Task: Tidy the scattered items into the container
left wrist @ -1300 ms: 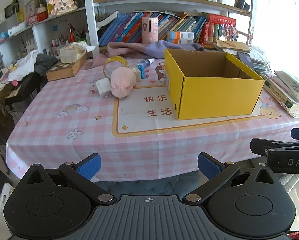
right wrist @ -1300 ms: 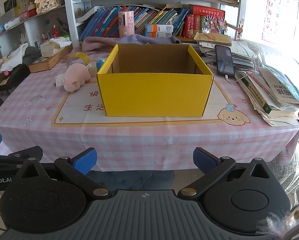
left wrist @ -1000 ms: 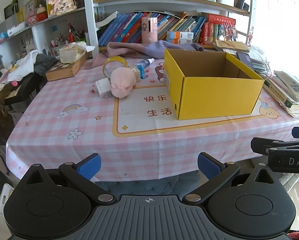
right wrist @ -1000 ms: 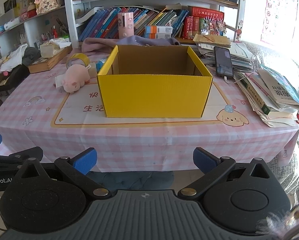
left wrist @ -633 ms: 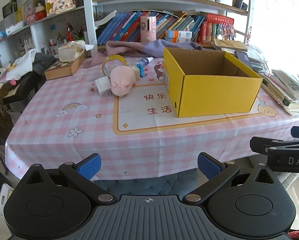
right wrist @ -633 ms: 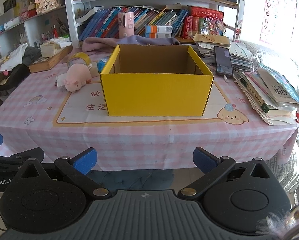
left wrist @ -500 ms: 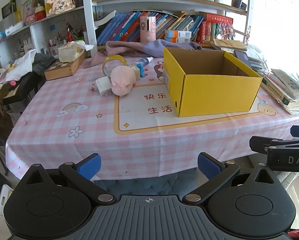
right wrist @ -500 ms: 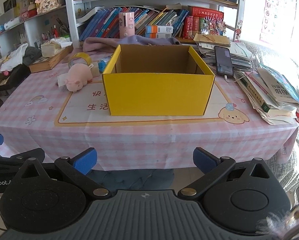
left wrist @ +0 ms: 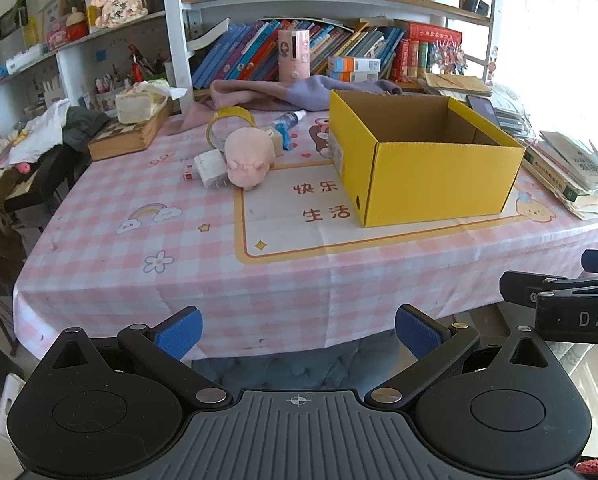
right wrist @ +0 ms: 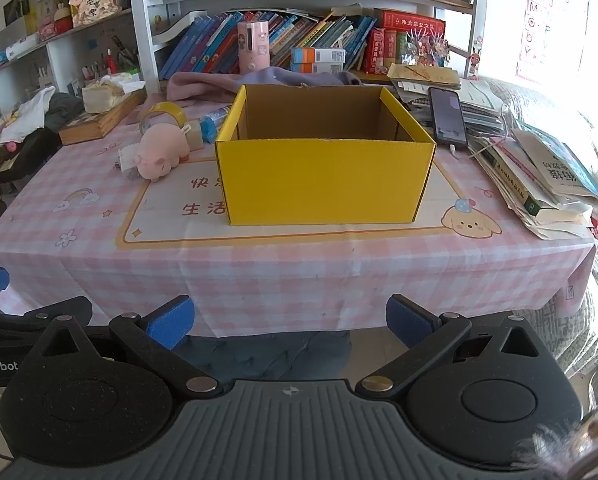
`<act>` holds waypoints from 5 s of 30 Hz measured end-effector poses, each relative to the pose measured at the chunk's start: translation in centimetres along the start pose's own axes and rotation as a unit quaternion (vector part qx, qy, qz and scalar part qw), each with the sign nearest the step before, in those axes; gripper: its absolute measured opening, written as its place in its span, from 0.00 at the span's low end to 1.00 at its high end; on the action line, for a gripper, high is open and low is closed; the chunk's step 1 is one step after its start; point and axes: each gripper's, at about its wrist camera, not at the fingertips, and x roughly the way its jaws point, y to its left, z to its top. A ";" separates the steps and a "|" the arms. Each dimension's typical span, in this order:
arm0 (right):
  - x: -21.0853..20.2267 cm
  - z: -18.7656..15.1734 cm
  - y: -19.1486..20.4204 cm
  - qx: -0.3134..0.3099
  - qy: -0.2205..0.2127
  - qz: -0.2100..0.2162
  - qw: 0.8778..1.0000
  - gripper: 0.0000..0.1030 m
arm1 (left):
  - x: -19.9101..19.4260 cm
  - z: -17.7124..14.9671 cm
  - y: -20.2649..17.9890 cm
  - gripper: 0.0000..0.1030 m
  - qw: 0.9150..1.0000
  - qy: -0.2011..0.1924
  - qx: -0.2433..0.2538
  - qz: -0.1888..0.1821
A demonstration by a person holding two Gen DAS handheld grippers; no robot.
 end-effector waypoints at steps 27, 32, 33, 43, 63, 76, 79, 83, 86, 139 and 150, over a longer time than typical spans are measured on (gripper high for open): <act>0.1 0.2 6.1 -0.033 -0.007 0.020 0.999 0.99 | -1.1 -1.6 5.7 1.00 1.000 -0.010 -0.022 0.015; 0.8 0.6 7.9 -0.049 -0.007 0.036 0.998 0.99 | -1.2 -1.9 7.2 1.00 0.999 -0.009 -0.033 0.031; 1.0 0.8 8.2 -0.052 -0.006 0.040 0.998 0.99 | -1.1 -1.9 7.6 1.00 0.999 -0.007 -0.037 0.034; 3.0 2.5 11.1 -0.075 -0.007 0.080 0.994 0.96 | -0.6 -1.6 10.2 1.00 0.997 0.000 -0.055 0.058; 10.5 9.4 14.1 -0.094 -0.011 0.116 0.989 0.84 | 5.2 4.2 13.4 1.00 0.995 -0.006 -0.057 0.077; 17.8 15.0 14.1 -0.090 0.000 0.114 0.989 0.59 | 12.0 9.6 14.2 0.95 0.998 -0.007 -0.045 0.050; 19.7 16.3 14.3 -0.091 0.005 0.124 0.988 0.59 | 13.9 10.9 14.1 0.93 0.999 -0.006 -0.029 0.043; 22.2 18.4 15.0 -0.085 0.013 0.138 0.987 0.60 | 16.2 12.4 14.1 0.88 0.999 -0.004 -0.013 0.037; 24.3 19.7 15.5 -0.074 0.024 0.142 0.987 0.68 | 18.0 13.4 14.4 0.82 0.999 0.002 -0.008 0.036; 29.3 22.1 12.4 -0.035 0.084 0.137 0.986 0.54 | 24.5 15.0 14.6 0.43 0.997 0.025 -0.078 0.008; 25.0 19.9 12.1 -0.035 0.083 0.165 0.982 0.54 | 20.1 13.1 15.1 0.43 0.995 0.018 -0.094 0.001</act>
